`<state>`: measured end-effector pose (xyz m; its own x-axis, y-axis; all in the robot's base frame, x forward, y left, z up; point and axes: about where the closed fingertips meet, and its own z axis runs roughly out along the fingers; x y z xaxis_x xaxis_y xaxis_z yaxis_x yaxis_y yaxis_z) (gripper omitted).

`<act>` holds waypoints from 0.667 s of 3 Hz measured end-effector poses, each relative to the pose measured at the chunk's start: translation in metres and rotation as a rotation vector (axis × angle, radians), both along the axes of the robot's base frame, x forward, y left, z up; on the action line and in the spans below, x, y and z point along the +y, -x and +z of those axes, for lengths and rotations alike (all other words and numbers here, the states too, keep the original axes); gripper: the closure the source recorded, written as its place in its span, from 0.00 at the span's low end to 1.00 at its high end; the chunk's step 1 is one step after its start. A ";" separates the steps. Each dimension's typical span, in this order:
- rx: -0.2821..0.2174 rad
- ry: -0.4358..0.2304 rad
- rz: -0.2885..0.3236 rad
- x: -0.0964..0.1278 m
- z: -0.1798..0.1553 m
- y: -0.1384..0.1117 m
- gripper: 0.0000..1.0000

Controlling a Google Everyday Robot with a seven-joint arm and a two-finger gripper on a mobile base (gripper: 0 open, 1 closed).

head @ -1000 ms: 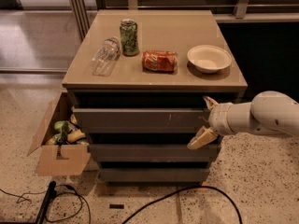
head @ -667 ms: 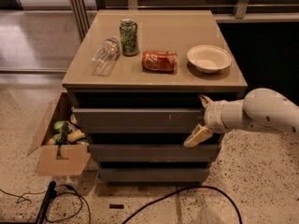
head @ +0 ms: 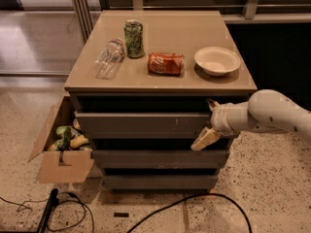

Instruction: Open top drawer

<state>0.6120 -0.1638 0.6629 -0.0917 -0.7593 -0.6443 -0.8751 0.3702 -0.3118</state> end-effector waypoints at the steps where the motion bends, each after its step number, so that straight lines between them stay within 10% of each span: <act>1: 0.000 0.000 0.000 0.000 0.000 0.000 0.19; 2: 0.000 0.000 0.000 0.000 0.000 0.000 0.42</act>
Offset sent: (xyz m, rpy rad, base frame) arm 0.0000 0.0000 0.0000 0.0000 0.0000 0.0000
